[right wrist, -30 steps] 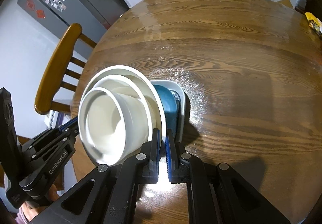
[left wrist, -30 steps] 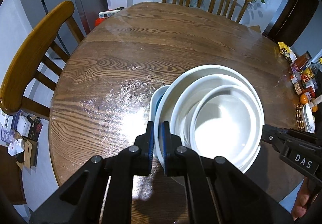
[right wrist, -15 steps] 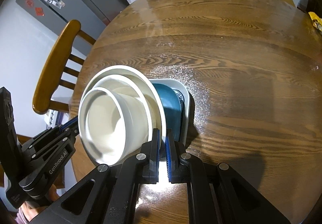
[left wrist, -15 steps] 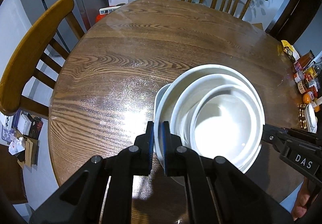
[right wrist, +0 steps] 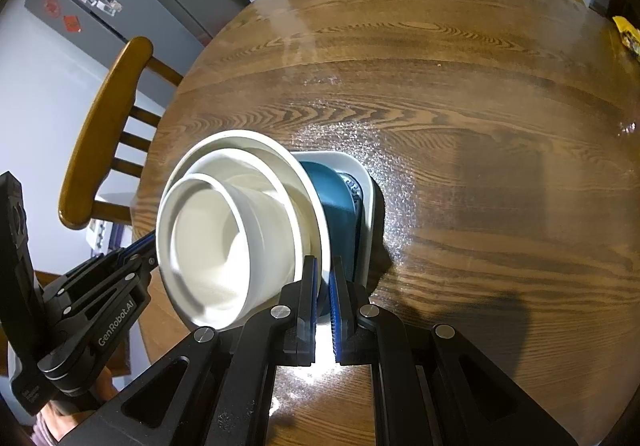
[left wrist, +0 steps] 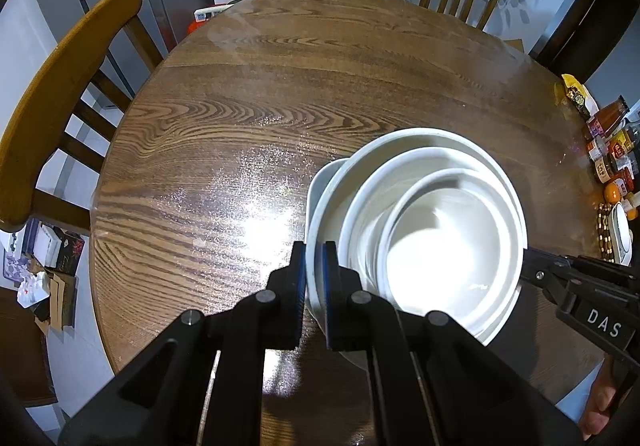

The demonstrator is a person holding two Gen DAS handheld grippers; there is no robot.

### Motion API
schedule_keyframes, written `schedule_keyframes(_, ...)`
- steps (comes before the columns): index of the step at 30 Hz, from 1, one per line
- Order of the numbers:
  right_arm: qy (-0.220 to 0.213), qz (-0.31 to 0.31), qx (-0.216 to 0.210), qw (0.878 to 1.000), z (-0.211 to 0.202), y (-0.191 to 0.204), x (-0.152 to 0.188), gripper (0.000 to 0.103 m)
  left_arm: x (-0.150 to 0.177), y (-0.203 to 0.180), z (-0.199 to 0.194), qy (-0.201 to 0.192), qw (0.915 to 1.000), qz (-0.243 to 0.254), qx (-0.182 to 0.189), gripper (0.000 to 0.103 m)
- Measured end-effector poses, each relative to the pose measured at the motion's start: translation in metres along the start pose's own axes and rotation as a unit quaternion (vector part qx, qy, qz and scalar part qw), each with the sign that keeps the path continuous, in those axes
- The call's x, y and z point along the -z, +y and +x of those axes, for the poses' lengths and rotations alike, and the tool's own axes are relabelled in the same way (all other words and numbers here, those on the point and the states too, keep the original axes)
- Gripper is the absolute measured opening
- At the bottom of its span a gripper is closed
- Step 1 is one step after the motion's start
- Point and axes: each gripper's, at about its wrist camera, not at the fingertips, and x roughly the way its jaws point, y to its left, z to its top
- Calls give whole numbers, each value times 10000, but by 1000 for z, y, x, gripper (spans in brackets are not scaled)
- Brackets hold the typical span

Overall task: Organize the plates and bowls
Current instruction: 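Lower the nested bowls with both grippers onto the teal dish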

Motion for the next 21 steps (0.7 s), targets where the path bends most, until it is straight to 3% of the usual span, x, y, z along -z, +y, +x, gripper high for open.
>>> schedule_keyframes(21,190,115,8,9998,16,-7,-3,9,-4,-2,19,271,9996,23,-20,3)
